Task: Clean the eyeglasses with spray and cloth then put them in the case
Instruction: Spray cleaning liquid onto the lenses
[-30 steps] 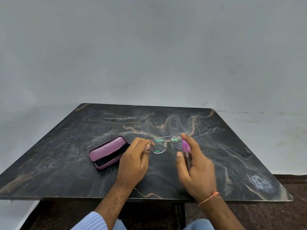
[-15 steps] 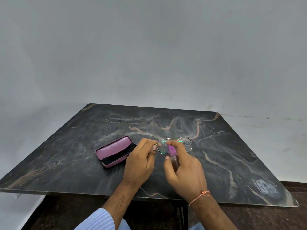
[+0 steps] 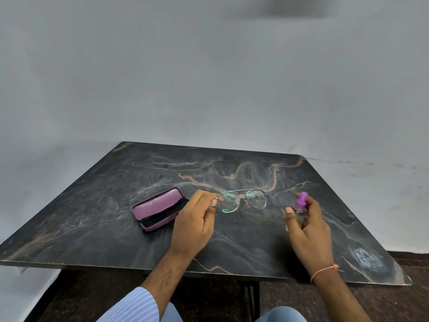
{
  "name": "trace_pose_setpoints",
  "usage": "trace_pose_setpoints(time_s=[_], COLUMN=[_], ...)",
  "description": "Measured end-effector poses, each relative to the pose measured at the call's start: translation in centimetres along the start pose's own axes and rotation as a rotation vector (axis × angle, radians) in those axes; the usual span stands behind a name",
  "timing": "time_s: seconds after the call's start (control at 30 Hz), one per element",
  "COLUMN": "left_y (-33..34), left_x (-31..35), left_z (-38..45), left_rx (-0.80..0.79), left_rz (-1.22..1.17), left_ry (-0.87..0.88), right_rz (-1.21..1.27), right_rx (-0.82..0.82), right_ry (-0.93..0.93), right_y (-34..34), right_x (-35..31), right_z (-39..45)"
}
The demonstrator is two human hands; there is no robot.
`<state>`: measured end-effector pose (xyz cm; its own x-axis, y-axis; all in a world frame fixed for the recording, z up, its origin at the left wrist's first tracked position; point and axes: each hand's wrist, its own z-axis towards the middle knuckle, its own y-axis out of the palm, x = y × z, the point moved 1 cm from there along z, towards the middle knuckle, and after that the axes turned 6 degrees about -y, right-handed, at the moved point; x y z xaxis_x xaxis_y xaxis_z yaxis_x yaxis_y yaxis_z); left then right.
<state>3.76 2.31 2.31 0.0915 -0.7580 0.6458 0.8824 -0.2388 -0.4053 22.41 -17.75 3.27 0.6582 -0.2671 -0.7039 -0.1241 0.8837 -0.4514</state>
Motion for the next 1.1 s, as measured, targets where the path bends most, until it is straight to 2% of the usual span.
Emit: trace_pose_setpoints(time_s=[0.17, 0.53, 0.6, 0.7, 0.73, 0.8, 0.87, 1.0, 1.1], left_y=[0.1, -0.1, -0.2, -0.3, -0.3, -0.4, -0.6, -1.1, -1.8], left_x=[0.0, 0.2, 0.2, 0.1, 0.2, 0.3, 0.4, 0.8, 0.9], left_z=[0.0, -0.1, -0.2, -0.3, -0.3, -0.3, -0.2, -0.5, -1.1], left_rx=[0.004, 0.030, 0.043, 0.051, 0.053, 0.060, 0.065, 0.068, 0.063], left_rz=[-0.009, -0.023, -0.035, -0.048, -0.054, -0.066, -0.078, -0.116, -0.124], left_ry=[0.001, -0.001, 0.002, 0.006, 0.006, 0.001, -0.006, 0.009, 0.032], right_rz=[0.033, 0.032, -0.053, -0.114, -0.103, -0.023, 0.117, 0.706, 1.022], right_rx=[-0.067, -0.095, 0.003, 0.264, 0.307, 0.273, 0.134, -0.127, -0.246], right_ry=[0.079, 0.082, 0.004, -0.189, -0.233, -0.270, -0.165, 0.394, 0.662], right_y=[-0.4, -0.8, -1.2, -1.6, -1.4, -0.9, 0.0, 1.4, 1.4], right_x=[2.8, 2.1, 1.5, 0.1, -0.4, -1.5, -2.2, -4.2, -5.8], right_z=[0.5, 0.1, -0.1, -1.6, -2.4, -3.9, -4.7, -4.3, -3.0])
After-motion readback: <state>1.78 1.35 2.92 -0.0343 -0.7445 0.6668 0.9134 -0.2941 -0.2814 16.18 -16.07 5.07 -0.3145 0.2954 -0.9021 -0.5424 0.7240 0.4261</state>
